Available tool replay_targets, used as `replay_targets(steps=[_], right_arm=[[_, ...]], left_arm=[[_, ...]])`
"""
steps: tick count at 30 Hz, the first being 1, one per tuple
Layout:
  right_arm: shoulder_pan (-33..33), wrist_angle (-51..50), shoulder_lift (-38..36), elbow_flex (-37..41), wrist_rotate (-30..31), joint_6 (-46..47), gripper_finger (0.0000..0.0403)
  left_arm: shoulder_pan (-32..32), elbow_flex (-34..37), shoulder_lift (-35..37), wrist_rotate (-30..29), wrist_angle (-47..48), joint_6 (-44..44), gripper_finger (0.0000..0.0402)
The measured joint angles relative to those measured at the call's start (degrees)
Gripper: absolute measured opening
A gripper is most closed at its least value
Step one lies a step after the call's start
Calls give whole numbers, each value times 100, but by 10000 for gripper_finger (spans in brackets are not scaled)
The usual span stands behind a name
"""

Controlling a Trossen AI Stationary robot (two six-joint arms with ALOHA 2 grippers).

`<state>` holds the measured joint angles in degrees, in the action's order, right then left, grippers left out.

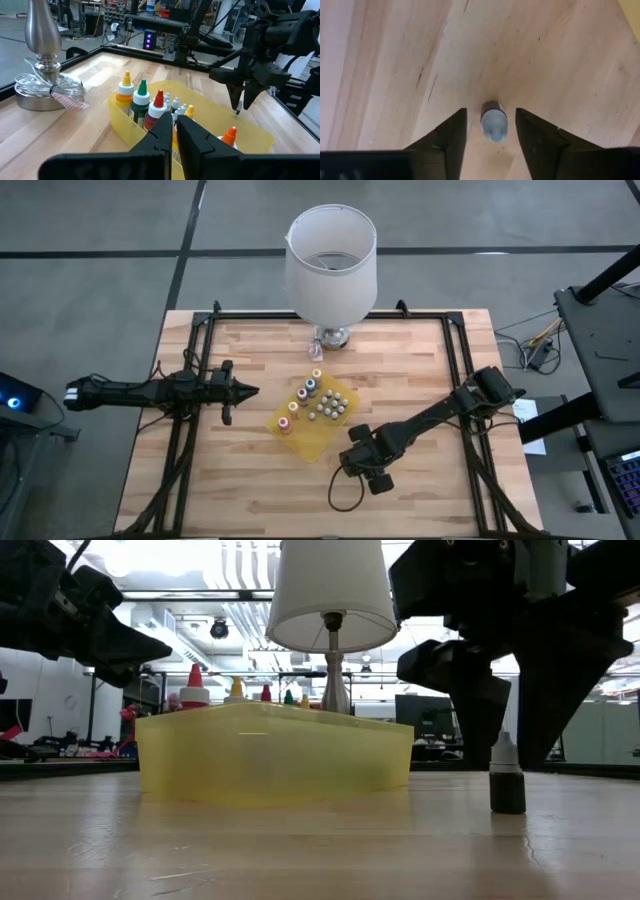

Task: Pick & Place food coloring
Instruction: Put the small red food coloring bottle into the yellow bin

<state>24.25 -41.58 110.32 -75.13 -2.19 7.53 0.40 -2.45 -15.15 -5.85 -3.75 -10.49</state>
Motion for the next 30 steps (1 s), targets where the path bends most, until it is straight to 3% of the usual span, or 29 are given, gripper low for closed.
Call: replay_targets(steps=[12, 21, 30], right_arm=[[0, 0, -9, -18, 2, -2, 46], [0, -118, -33, -43, 2, -20, 48], [-61, -982, -193, -760, 65, -173, 47]], left_arm=[[0, -1, 1, 0, -2, -1, 0], [0, 1, -1, 0, -2, -1, 0], [0, -1, -1, -1, -2, 1, 0]])
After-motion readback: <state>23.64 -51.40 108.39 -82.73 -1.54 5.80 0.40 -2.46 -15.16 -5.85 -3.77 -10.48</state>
